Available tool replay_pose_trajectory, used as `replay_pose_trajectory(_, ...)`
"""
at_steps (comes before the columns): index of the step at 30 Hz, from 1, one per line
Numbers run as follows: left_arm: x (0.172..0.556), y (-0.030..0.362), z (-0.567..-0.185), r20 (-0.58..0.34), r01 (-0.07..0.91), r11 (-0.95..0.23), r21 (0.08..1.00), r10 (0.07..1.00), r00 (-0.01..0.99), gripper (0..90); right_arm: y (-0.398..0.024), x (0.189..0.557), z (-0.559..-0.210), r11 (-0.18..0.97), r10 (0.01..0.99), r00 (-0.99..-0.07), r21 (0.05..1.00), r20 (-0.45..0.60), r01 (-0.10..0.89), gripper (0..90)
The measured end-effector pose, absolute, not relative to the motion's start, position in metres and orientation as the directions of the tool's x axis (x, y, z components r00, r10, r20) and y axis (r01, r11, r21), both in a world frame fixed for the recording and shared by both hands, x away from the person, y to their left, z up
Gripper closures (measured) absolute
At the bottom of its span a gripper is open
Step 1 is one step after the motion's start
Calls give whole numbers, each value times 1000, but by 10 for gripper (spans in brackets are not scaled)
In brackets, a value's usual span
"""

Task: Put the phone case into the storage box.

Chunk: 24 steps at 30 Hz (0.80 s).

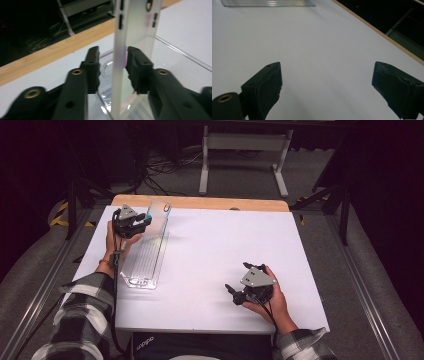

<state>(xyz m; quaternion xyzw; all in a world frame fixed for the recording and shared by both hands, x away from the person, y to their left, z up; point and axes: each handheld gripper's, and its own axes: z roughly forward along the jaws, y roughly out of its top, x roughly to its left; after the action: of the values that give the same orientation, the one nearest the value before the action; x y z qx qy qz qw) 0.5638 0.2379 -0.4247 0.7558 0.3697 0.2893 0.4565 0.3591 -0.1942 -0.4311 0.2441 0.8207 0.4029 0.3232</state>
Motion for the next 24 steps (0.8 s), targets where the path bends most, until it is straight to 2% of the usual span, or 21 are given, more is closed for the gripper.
replay_pose_trajectory(5, 560, 244, -424, 96, 288, -290, 913, 837, 538, 613, -194, 359, -431, 558, 659, -673, 818, -336, 139, 101)
replay_pose_trajectory(11, 553, 240, -426, 152, 257, -338, 905, 823, 547, 794, -194, 359, -431, 560, 659, -673, 817, -335, 141, 101)
replay_pose_trajectory(24, 544, 241, -418, 143, 226, -315, 922, 818, 557, 795, -196, 359, -429, 558, 664, -664, 819, -344, 134, 102)
